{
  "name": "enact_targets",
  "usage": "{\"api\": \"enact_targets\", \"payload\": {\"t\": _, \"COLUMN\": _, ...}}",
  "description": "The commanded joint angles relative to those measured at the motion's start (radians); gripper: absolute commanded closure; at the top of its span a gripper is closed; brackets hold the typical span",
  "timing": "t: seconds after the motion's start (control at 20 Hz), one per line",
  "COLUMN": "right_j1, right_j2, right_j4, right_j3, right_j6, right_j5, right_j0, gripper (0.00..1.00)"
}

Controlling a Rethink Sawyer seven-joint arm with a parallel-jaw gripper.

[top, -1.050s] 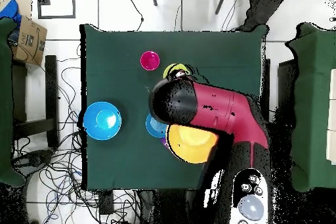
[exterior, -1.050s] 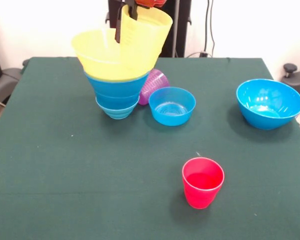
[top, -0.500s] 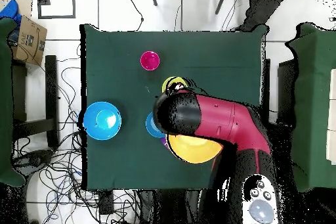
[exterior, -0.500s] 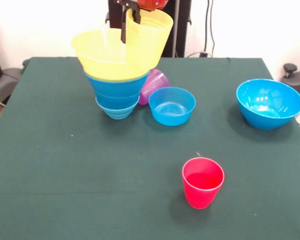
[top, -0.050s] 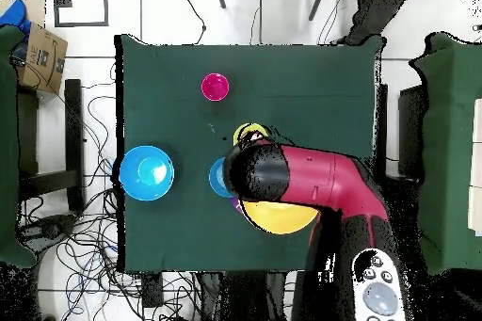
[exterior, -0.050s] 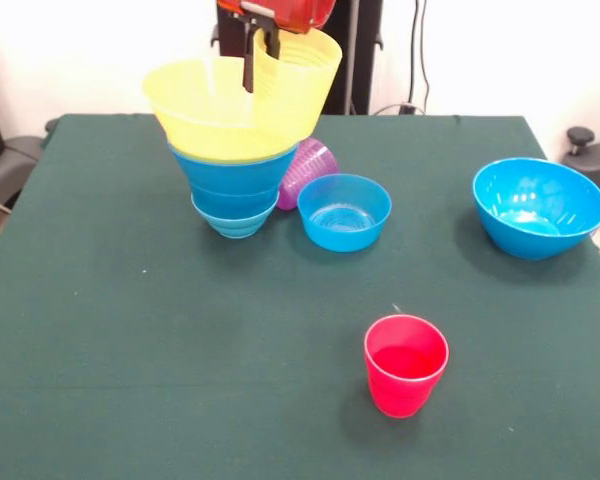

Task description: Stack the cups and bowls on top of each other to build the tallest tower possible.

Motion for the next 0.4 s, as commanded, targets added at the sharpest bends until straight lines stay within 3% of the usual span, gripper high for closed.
{"api": "enact_targets", "payload": {"t": 0.05, "right_j1": 0.041, "right_j2": 0.126, "right_j4": -0.11, "right_j3": 0.063, "right_j6": -0.2, "right_j5": -0.011, "right_j0": -0.008, "gripper": 1.0}}
{"api": "enact_targets", "payload": {"t": 0.4, "right_j1": 0.056, "right_j2": 0.142, "right_j4": -0.162, "right_j3": 0.059, "right_j6": -0.164, "right_j5": -0.058, "right_j0": -0.016, "gripper": 1.0}}
